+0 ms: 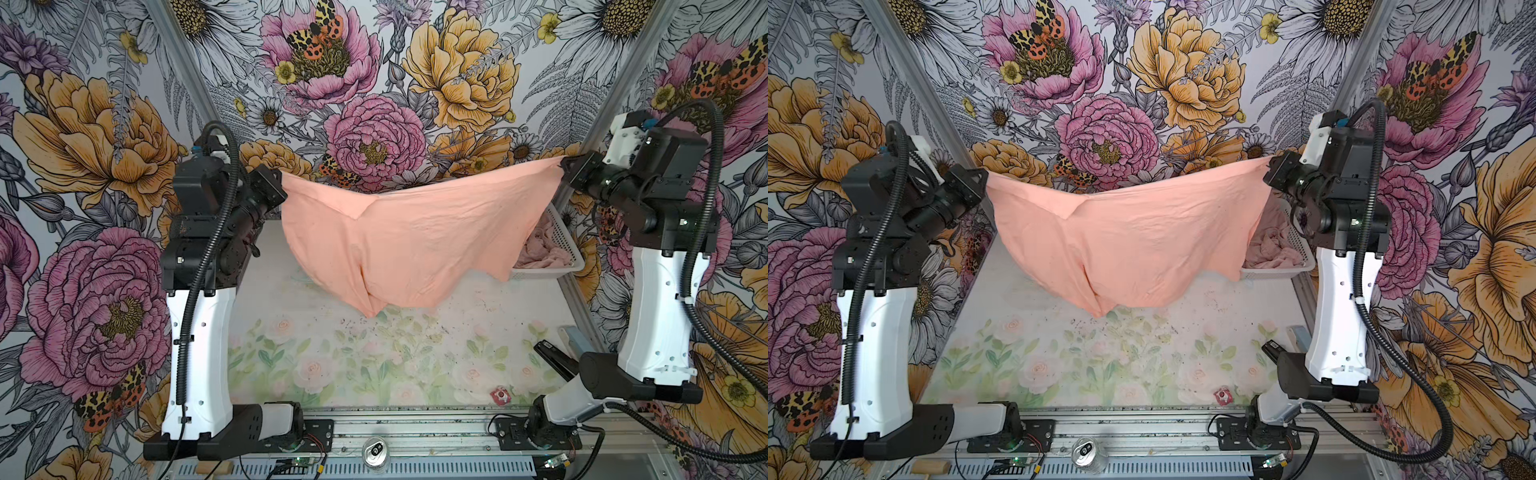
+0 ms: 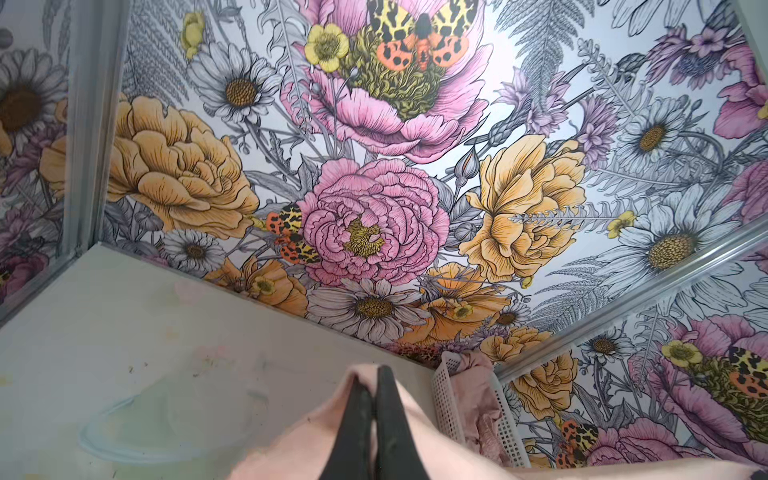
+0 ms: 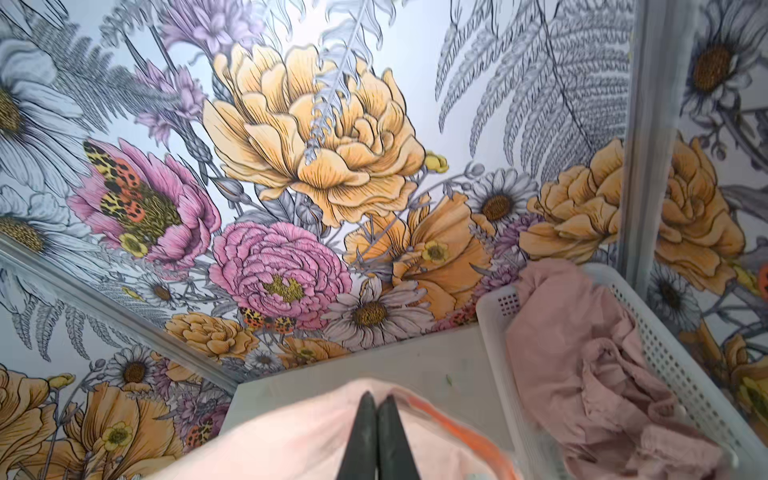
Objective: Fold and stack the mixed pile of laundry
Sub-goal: 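Lift the pink shirt high by its hem with both grippers, then swing the shirt down and lay it flat toward the robot with both grippers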
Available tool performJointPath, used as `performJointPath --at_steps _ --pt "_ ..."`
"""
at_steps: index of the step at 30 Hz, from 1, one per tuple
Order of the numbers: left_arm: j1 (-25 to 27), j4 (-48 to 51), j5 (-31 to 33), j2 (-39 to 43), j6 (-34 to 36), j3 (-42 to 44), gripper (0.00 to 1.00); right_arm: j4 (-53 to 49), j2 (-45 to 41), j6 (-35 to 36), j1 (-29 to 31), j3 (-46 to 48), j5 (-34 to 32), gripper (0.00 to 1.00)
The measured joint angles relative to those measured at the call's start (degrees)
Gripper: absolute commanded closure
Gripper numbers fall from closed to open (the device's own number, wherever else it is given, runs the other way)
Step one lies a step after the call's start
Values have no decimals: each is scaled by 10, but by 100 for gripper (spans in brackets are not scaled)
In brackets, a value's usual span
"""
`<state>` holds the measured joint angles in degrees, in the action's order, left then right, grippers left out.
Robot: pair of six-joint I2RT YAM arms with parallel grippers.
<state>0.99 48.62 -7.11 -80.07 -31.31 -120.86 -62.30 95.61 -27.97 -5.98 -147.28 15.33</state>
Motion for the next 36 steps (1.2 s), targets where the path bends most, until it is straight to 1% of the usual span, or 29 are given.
performJointPath --at_steps 3,5,8,12,17,21,26,28,30,32,33,35,36 --pt "-2 -5 -1 -69 2 -83 100 15 68 -1 -3 -96 4 100" --pt "-4 -9 -3 -117 2 -131 100 39 106 -7 -8 -127 11 100" --pt "-8 -17 -7 -181 2 -185 100 86 149 -20 -17 -134 17 100" --pt "-17 -33 -16 -249 -2 -236 100 162 200 -41 -24 -134 32 100" --pt "-35 -89 -28 -321 -17 -291 100 270 241 -66 -26 -134 48 100" --pt "-46 -132 -32 -346 -27 -330 100 337 245 -81 -30 -134 58 100" --pt "-64 -185 -50 -324 -28 -344 100 399 236 -87 -45 -138 82 100" --pt "-75 -199 -64 -299 -29 -330 100 411 227 -87 -51 -138 101 100" --pt "-85 -214 -81 -257 -28 -289 100 418 209 -86 -56 -122 123 100" --pt "-96 -235 -97 -181 -28 -191 100 420 169 -84 -58 -65 147 100" --pt "-99 -256 -103 -141 -28 -131 100 427 143 -79 -58 -22 157 100" --pt "-106 -294 -115 -34 -26 32 100 433 68 -59 -52 111 172 100" --pt "-110 -309 -120 10 -26 100 100 436 30 -47 -47 179 176 100"
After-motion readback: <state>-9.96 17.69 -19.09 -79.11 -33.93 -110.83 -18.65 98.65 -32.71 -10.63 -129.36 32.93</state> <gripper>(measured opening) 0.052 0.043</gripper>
